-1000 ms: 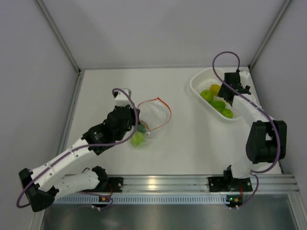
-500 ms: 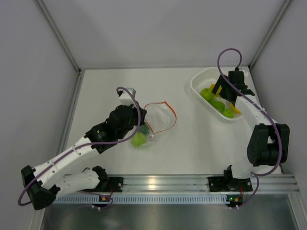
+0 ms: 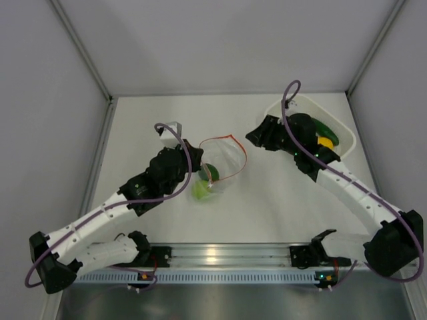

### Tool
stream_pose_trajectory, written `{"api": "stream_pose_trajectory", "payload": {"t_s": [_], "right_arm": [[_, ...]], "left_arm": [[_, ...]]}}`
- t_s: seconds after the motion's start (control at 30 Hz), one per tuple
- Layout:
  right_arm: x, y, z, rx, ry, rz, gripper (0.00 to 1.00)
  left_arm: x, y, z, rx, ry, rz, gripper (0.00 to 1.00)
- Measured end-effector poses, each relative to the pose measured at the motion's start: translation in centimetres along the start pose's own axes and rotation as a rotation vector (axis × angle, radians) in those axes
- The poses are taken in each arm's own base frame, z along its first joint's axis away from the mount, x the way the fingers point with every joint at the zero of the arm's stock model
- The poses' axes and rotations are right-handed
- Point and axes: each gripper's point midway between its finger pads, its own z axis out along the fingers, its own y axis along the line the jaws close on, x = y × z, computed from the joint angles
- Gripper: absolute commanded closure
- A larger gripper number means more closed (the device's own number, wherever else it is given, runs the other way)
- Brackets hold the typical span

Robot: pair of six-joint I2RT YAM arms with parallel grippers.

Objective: Open the zip-top bag and remove the fake food

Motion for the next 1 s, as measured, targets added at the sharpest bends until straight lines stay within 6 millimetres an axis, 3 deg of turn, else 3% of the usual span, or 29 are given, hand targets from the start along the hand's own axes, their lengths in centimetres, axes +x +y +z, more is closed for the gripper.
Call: {"api": "stream_pose_trajectory", "payload": {"t_s": [0.23,0.4,0.57,0.67,1.0], "right_arm": [[2.9,8.1,-2.1,-0.171,-0.002,-0.075,0.52],[6.3,11.2,-2.1,-0.219,0.035,-0.158,0.52],[10.1,10.1,0.6,-0.169,0.132,-0.21,0.57],[11.1,9.5,2.6,-0.117,0.164,-0.223,0.59],[9.6,11.2,7.1,0.016,0.094,-0.183,0.65]], "left_arm": [[1.0,1.6,0.5,-0.051,-0.029,-0.009,1.0],[1.4,2.4,0.8,-0.078,-0.043,-0.013,1.0],[2.1,3.2,1.1,-0.108,-0.042,-0.015,1.0],[2.5,3.6,1.1,-0.118,-0.037,-0.01,1.0],[2.7,4.1,1.0,-0.122,-0.037,-0.017,1.0]]}}
